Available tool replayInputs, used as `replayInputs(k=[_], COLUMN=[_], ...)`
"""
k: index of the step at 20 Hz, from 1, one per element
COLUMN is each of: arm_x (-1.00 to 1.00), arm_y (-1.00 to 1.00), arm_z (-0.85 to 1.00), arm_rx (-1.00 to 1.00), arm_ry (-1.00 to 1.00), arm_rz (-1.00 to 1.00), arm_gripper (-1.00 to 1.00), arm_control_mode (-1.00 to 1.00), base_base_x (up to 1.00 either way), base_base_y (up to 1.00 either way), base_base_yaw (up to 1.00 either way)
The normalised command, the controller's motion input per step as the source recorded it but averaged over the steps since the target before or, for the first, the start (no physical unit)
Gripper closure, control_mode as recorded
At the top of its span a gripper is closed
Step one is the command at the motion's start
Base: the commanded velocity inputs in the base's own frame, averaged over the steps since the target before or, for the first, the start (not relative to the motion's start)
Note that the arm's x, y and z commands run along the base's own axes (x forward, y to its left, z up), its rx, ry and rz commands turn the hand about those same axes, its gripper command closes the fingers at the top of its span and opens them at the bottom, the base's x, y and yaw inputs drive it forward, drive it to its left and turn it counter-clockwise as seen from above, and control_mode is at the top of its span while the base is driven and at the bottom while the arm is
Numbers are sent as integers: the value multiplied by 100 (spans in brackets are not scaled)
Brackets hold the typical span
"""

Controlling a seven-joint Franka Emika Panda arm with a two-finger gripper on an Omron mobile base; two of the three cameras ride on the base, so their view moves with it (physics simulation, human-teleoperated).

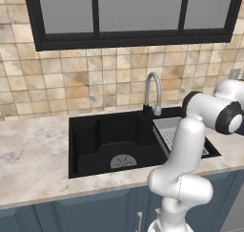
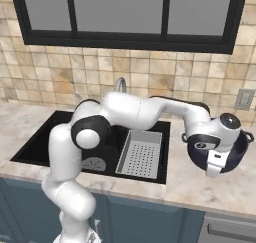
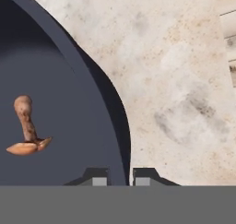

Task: Dump the mushroom from the pot into the sink. Then turn on the water and wash the mushroom. Then turn off the water and put the mushroom back in the pot.

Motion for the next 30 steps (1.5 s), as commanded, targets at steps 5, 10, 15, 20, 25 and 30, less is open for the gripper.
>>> replayInputs(k=[5,10,15,20,25,30], arm_x=[-8,-13,-2,0,-1,0], arm_y=[26,34,54,72,71,70], arm_z=[58,58,39,38,35,46], arm_rx=[-3,-6,-13,-14,-5,0], arm_ry=[-13,-9,0,0,0,0], arm_rz=[0,0,0,-1,-5,-6], arm_gripper=[100,100,100,100,100,100], arm_control_mode=[-100,-100,-100,-100,-100,-100], base_base_x=[0,0,0,0,0,0], base_base_y=[0,0,0,0,0,0], base_base_yaw=[0,0,0,0,0,0])
